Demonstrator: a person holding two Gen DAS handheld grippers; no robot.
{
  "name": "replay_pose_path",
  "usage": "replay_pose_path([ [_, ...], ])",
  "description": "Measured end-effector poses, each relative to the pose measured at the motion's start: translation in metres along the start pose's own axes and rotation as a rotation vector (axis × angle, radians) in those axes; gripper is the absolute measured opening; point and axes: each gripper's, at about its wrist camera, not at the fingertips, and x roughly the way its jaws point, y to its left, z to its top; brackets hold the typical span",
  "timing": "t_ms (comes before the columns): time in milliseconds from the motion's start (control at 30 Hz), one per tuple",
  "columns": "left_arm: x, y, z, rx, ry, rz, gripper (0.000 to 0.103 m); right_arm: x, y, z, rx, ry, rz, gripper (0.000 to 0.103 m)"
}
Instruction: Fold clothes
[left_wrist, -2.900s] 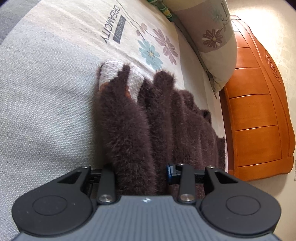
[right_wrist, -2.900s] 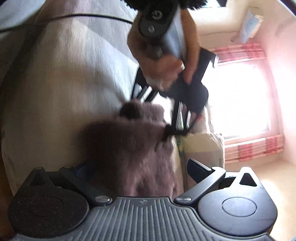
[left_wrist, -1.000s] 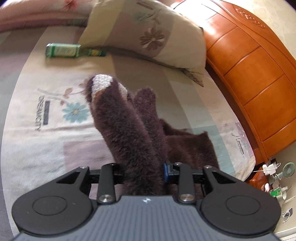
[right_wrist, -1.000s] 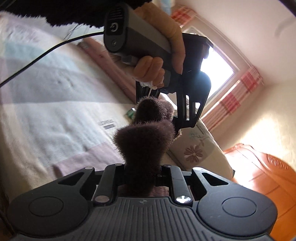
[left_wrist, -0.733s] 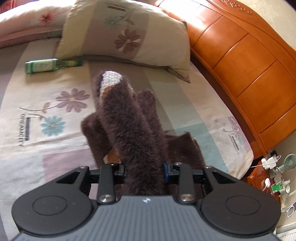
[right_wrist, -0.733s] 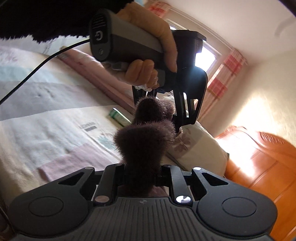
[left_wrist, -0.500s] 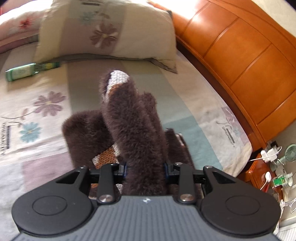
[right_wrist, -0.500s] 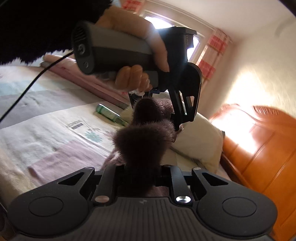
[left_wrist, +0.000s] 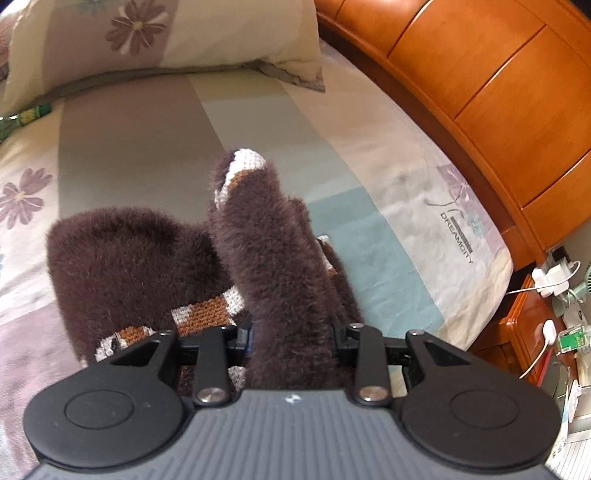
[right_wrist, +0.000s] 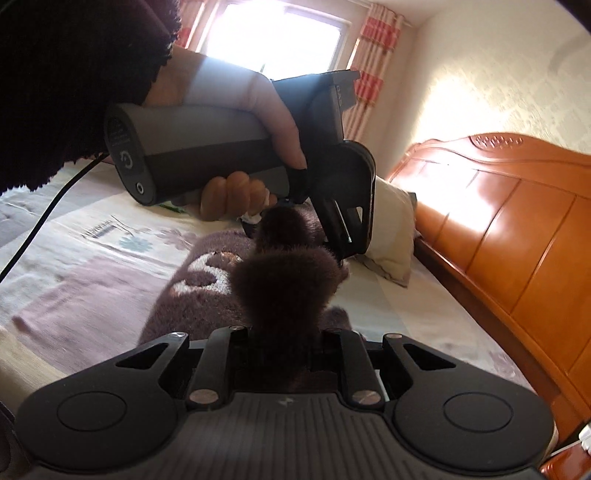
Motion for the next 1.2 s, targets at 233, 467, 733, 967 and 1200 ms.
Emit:
replay_pose_path([
  [233,0.036,-0.005,0.001,-0.008,0.048,0.026,0.034,0.009,-0.038,-0.018,0.169,0.063,0.063,0.021],
  [467,0.059,-0.015,0.002,0.001,0.069,0.032,0.044,0.023,-0.066,-0.042,0.332,0.126,0.118,0.021],
  [733,0.043,-0.021,0.011,-0.003,0.045,-0.036,0.057,0.025,-0.077,-0.052,0.403,0.149,0.106,0.061],
  [967,-0.014,0.006,0.006,-0.052,-0.047,-0.239,0.067,0.022,-0.103,-0.058,0.514,0.152,0.175,0.080],
  [1200,-0.055,0.056,-0.029,-0.038,-0.104,-0.234,0.073,0.048,-0.132,-0.073,0.739,0.203,0.363,0.084],
])
